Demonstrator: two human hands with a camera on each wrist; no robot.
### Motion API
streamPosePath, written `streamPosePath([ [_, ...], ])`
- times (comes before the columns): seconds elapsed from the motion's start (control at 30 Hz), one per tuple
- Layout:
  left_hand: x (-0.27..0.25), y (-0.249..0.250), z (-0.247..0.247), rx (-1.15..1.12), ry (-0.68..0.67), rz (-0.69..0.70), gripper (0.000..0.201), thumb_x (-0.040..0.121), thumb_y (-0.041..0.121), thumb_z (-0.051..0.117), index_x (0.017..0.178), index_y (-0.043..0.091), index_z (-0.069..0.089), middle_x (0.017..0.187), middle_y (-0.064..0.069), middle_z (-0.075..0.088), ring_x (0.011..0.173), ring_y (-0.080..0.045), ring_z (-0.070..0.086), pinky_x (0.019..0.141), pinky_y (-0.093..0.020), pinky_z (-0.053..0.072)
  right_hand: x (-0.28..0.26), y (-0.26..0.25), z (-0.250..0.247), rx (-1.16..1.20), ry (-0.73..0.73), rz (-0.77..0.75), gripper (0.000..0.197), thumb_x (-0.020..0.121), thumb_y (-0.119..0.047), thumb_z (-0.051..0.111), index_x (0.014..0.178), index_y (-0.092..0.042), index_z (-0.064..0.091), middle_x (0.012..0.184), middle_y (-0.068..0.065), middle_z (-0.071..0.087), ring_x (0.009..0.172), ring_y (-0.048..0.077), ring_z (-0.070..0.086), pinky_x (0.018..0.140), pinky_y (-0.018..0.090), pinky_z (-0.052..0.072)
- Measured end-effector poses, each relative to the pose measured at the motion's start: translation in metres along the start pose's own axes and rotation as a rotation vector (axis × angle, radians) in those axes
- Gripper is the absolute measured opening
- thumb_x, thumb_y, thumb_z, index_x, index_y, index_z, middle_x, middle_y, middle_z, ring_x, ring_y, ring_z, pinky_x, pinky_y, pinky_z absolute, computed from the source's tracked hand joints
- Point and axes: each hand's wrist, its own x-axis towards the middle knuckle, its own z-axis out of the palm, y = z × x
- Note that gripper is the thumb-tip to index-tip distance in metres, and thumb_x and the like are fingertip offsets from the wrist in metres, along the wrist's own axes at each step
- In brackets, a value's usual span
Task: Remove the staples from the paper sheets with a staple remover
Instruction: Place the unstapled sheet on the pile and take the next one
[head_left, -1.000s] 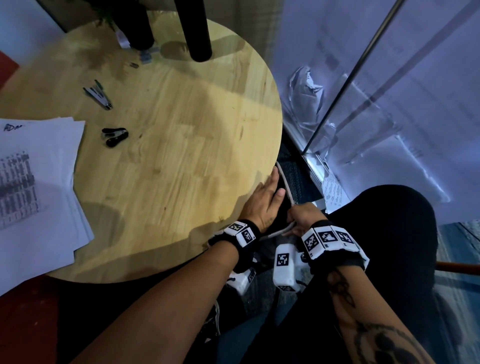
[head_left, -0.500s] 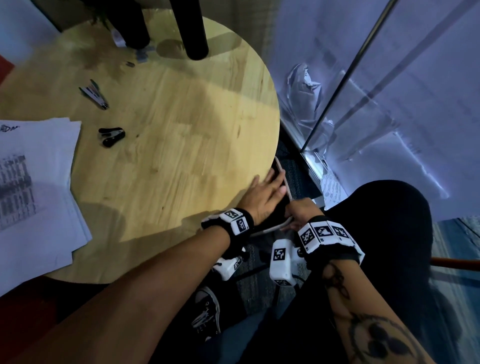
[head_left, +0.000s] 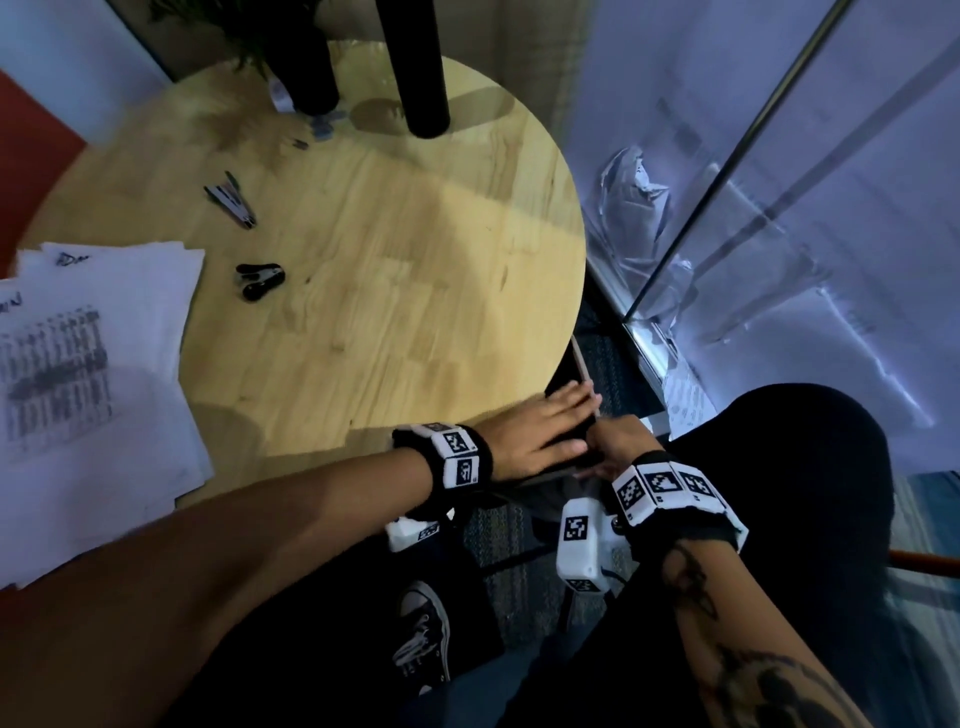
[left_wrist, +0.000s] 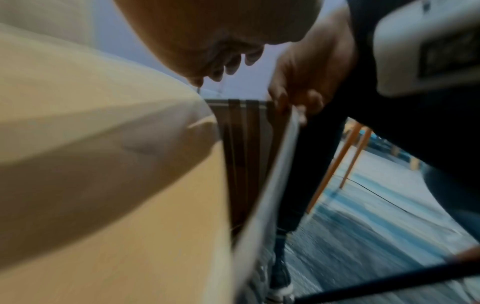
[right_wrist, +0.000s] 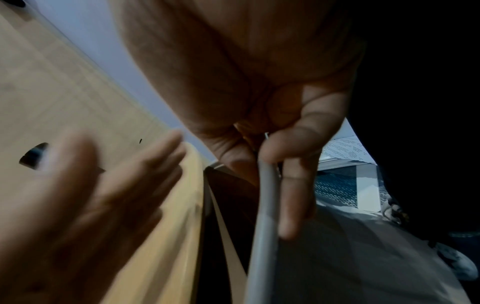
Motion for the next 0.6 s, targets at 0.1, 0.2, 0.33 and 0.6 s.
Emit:
streamPosePath([
  [0.1,-0.024,-0.026,-0.036,0.084,0.111,-0.104,0.065,0.098,0.046,0.028,0.151,0.014,0.007,0.159,-0.006,0.001,0.146,-0.015,0.002,0.118,-0.036,0.008,-0.003,-0.003,-0.002,-0.192,-0.06,0.014,0.015,0.088,-0.006,0.053,0.095,0.004,0.063,0.112,0.02,0.062,0.106,0.031,0.061,0.076,0.03,0.049],
  [0.2,-0.067,-0.078,-0.064,0.146,0.249,-0.514,0.074,0.094,0.056,0.029,0.151,0.015,0.009,0.16,-0.009,-0.001,0.148,-0.023,0.001,0.118,-0.046,0.01,0.0,-0.004,0.003,-0.28,-0.051,-0.014,0.016,0.086,-0.003,0.054,0.094,0.006,0.064,0.112,0.021,0.063,0.107,0.033,0.061,0.084,0.031,0.05],
  [0.33,-0.126,-0.129,-0.047,0.048,0.207,-1.0,0.078,0.093,0.062,0.026,0.151,0.022,-0.006,0.158,-0.004,-0.019,0.146,-0.023,-0.016,0.116,-0.056,0.0,0.005,-0.003,0.015,-0.19,-0.003,-0.027,0.034,0.086,-0.004,0.053,0.118,0.006,0.057,0.121,0.023,0.059,0.112,0.032,0.058,0.093,0.037,0.05],
  [0.6,-0.049,-0.091,-0.043,0.008,0.269,-0.974,0.093,0.087,0.071,0.025,0.15,0.014,-0.013,0.156,-0.005,-0.026,0.141,-0.036,-0.024,0.108,-0.067,-0.003,0.0,-0.006,0.014,-0.321,0.003,0.004,0.034,0.091,-0.014,0.054,0.122,-0.001,0.058,0.126,0.018,0.056,0.118,0.031,0.053,0.064,0.013,0.047],
])
